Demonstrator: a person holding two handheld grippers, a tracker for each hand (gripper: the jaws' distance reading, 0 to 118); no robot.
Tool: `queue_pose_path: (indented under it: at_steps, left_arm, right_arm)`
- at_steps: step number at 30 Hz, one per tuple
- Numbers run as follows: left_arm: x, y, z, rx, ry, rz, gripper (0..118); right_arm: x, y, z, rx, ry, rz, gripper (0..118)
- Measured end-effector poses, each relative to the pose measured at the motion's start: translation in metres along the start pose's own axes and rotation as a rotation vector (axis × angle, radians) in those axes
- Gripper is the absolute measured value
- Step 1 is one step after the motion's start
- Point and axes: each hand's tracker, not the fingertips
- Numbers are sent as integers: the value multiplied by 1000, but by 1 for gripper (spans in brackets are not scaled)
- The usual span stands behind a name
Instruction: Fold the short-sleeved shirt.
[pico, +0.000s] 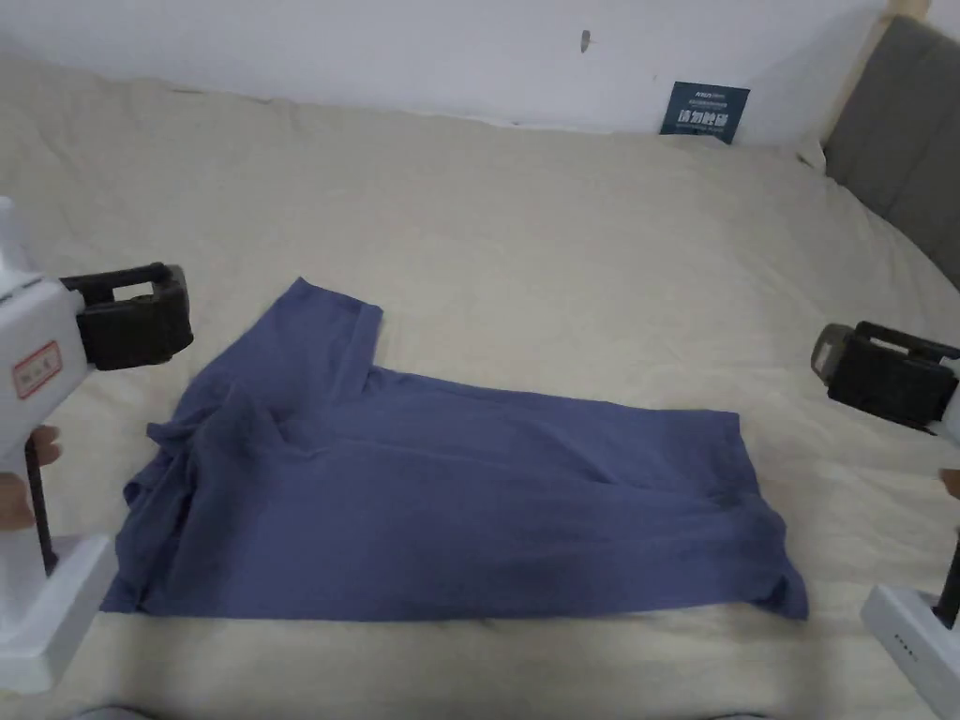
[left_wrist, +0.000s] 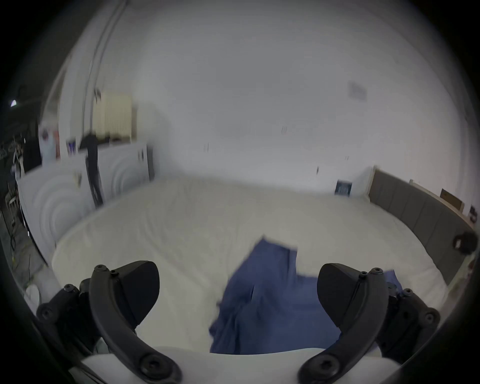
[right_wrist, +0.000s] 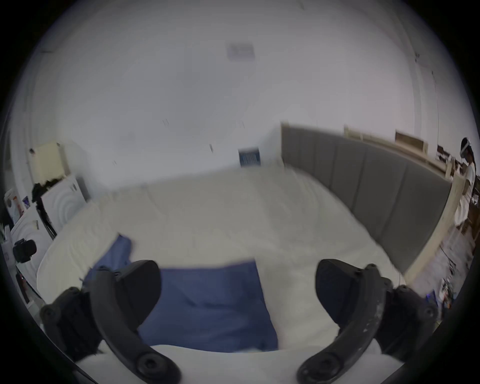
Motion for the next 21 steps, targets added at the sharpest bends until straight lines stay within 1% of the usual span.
queue_pose_path:
  at_steps: [2, 4, 5, 6, 7, 8, 11, 12, 13, 14, 15, 16, 18, 19, 20, 21]
  left_arm:
    - [11, 3, 7, 91, -8, -24, 118]
    - [22, 1, 15, 126, -23, -29, 118]
    - [24, -1, 11, 128, -32, -29, 118]
    - [28, -3, 14, 138, -47, -27, 115]
    - [31, -5, 17, 152, -65, -26, 108]
    - [35, -7, 20, 160, -75, -31, 98]
    - [46, -9, 24, 172, -71, -77, 42]
    - [48, -10, 23, 166, -68, -93, 25]
    - [49, -12, 21, 163, -69, -95, 21]
    - [49, -12, 20, 155, -81, -93, 21]
    - [50, -13, 17, 138, -96, -81, 9]
    - [51, -12, 14, 120, -100, -71, 2]
    - [51, -12, 6, 89, -108, -80, 0]
    - [52, -12, 5, 81, -116, -87, 0]
    - [53, -12, 3, 75, -120, -94, 0]
    - [53, -11, -1, 64, -128, -106, 0]
  right_arm:
    - [-11, 2, 11, 101, 21, 4, 118]
    - [-24, -1, 23, 175, 41, 24, 118]
    - [-31, -3, 29, 215, 32, 40, 118]
    - [-37, -7, 26, 243, 24, 54, 118]
    - [-43, -10, 29, 260, 11, 66, 118]
    - [-48, -14, 31, 273, 1, 69, 118]
    - [-60, -20, 31, 272, 8, 57, 117]
    - [-63, -22, 31, 270, 11, 52, 111]
    - [-65, -25, 30, 271, 21, 50, 107]
    - [-61, -28, 22, 262, 31, 55, 107]
    - [-64, -29, 20, 251, 37, 70, 84]
    - [-66, -29, 18, 245, 36, 81, 61]
    - [-71, -28, 15, 234, 39, 87, 10]
    - [-71, -28, 13, 230, 42, 80, 7]
    - [-71, -27, 11, 221, 66, 72, 6]
    - [-71, -26, 8, 224, 80, 64, 2]
